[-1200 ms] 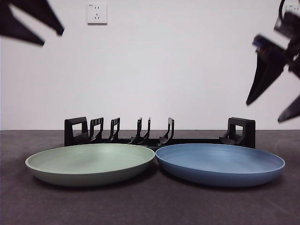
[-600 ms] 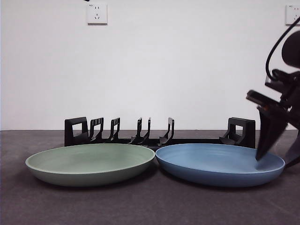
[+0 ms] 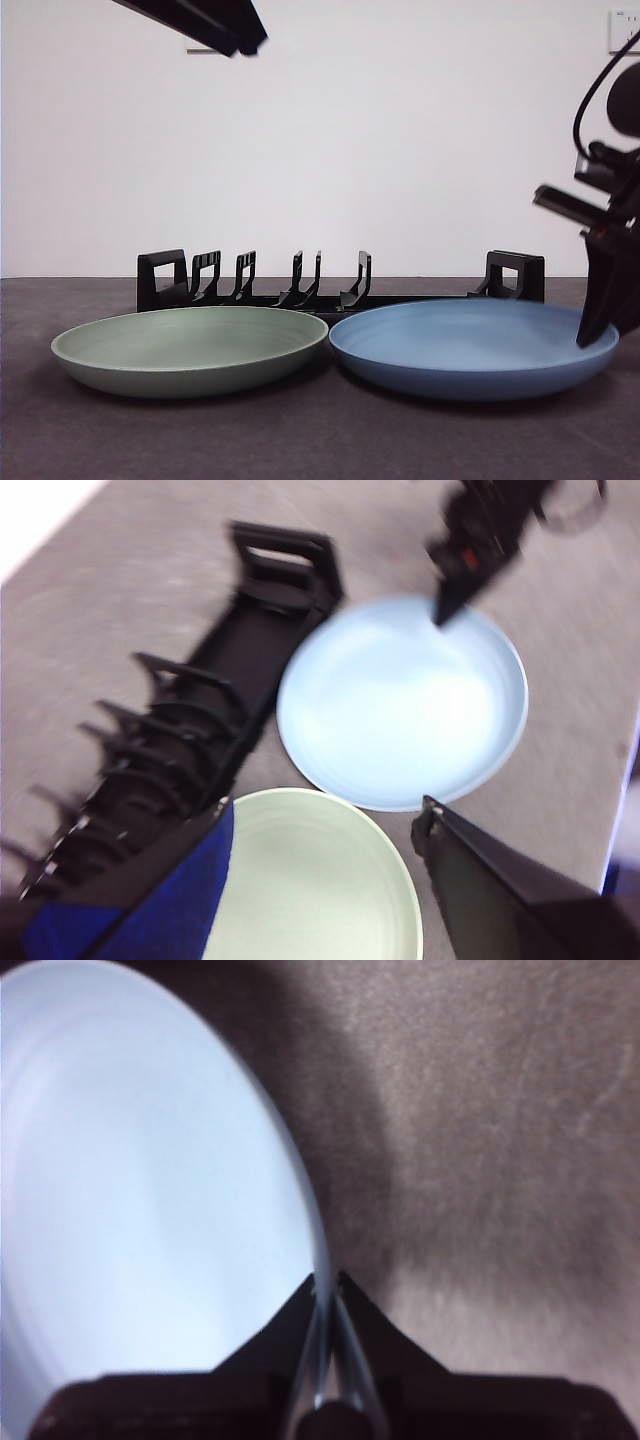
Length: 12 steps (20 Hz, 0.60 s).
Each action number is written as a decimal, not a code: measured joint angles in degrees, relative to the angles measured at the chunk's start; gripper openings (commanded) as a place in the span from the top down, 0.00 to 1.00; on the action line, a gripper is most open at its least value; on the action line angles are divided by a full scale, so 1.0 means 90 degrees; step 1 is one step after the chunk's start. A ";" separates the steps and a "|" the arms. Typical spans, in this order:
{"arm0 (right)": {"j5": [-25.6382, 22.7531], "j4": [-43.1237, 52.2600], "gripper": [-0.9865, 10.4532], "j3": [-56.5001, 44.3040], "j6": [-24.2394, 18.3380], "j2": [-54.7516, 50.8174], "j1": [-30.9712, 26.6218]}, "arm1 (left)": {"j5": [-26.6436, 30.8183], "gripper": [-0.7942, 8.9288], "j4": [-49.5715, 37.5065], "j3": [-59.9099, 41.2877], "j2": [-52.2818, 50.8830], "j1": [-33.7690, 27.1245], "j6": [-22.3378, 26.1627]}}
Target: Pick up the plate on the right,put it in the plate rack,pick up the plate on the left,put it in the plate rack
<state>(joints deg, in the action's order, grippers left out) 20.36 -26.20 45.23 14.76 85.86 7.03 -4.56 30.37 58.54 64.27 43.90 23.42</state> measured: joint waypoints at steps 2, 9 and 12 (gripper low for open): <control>0.0000 -0.0092 0.93 -0.0002 0.0000 -0.0396 0.0000 | -0.0005 0.60 -0.0007 0.0000 0.0168 0.0206 0.0172; 0.0058 -0.0736 0.93 0.0117 0.0148 -0.1554 0.0002 | -0.0010 0.60 -0.0313 0.0000 0.0767 0.1083 0.0792; 0.0430 -0.1178 0.93 0.0379 0.0172 -0.1552 0.0005 | -0.0007 0.60 -0.0318 0.0000 0.1090 0.1520 0.1265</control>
<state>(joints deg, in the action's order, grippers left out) 24.23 -36.80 48.64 16.32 71.90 7.07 -4.62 27.51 58.54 74.08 57.58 34.81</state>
